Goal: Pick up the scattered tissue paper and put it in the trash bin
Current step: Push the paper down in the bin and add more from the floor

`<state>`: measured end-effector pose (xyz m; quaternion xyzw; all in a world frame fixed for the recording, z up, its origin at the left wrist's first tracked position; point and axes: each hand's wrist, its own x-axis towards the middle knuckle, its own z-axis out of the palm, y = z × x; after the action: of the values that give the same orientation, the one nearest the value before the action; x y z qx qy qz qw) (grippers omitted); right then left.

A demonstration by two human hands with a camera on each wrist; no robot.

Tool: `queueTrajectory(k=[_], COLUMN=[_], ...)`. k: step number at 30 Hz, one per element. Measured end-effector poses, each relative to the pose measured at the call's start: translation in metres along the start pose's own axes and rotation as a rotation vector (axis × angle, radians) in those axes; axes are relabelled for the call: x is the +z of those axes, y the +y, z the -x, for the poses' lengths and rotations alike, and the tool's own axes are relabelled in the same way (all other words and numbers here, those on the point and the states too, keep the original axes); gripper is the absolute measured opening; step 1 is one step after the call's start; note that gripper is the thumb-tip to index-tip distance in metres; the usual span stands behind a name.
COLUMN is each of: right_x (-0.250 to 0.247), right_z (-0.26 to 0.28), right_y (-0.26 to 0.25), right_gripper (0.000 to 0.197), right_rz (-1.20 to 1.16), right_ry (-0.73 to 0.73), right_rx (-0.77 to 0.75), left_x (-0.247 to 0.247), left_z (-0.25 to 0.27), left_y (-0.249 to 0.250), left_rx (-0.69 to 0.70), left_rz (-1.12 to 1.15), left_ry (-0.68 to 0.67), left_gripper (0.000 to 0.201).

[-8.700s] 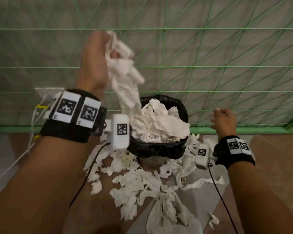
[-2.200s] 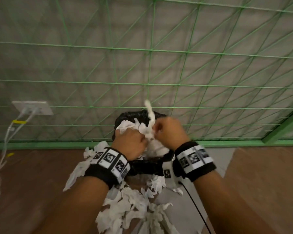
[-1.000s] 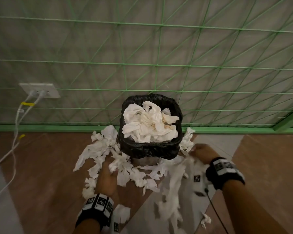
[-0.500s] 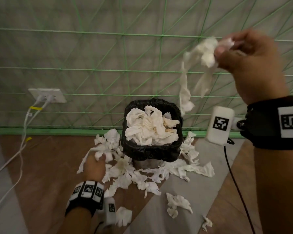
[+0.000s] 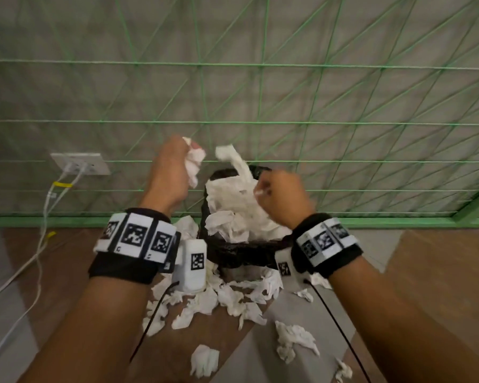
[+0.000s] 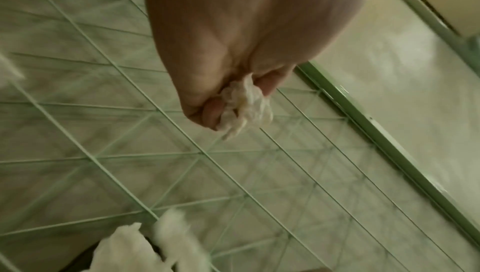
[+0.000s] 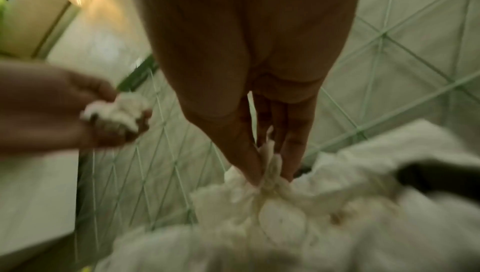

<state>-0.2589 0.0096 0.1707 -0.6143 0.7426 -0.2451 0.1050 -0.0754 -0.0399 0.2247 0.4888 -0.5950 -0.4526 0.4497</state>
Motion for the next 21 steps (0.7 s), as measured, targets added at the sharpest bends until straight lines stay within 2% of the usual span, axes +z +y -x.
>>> queueTrajectory(k=[3, 6, 8, 10, 12, 14, 15, 16, 19, 20, 21], right_x=[0.028, 0.021, 0.004, -0.019, -0.036, -0.045, -0.043, -0.036, 0.022, 0.046, 0.072], right_z=[0.010, 0.017, 0.017, 0.014, 0.007, 0.000, 0.000, 0.004, 0.036, 0.049, 0.064], right_y=[0.013, 0.004, -0.001, 0.000, 0.019, 0.052, 0.074, 0.095, 0.153, 0.165, 0.175], right_gripper=[0.020, 0.031, 0.034, 0.030, 0.022, 0.014, 0.012, 0.012, 0.011, 0.022, 0.045], right_rz=[0.107, 0.176, 0.107, -0.077, -0.229, -0.193, -0.126, -0.061, 0.123, 0.157, 0.164], right_ry=[-0.210, -0.341, -0.279, -0.125, 0.061, 0.161, 0.112, -0.014, -0.650, -0.838, -0.968], right_rx=[0.042, -0.010, 0.003, 0.062, 0.148, 0.264, 0.340, 0.422, 0.583, 0.613, 0.644], left_x=[0.023, 0.046, 0.059, 0.067, 0.075, 0.083, 0.087, 0.089, 0.095, 0.094, 0.093], left_z=[-0.008, -0.005, 0.000, 0.002, -0.003, -0.011, -0.014, -0.016, -0.018, -0.017, -0.017], left_y=[-0.012, -0.042, -0.058, -0.067, -0.076, -0.086, -0.090, -0.095, -0.106, -0.109, -0.111], left_rx=[0.096, 0.171, 0.260, 0.303, 0.300, 0.260, 0.213, 0.162, 0.038, 0.028, 0.018], left_rz=[-0.281, -0.681, -0.927, -1.035, -1.038, -1.091, -1.128, -1.146, -1.155, -1.143, -1.124], left_ry=[-0.197, -0.384, -0.318, -0.249, -0.327, -0.437, -0.484, -0.522, -0.610, -0.638, -0.655], left_gripper=[0.025, 0.017, 0.021, 0.027, 0.022, 0.021, 0.024, 0.027, 0.023, 0.017, 0.013])
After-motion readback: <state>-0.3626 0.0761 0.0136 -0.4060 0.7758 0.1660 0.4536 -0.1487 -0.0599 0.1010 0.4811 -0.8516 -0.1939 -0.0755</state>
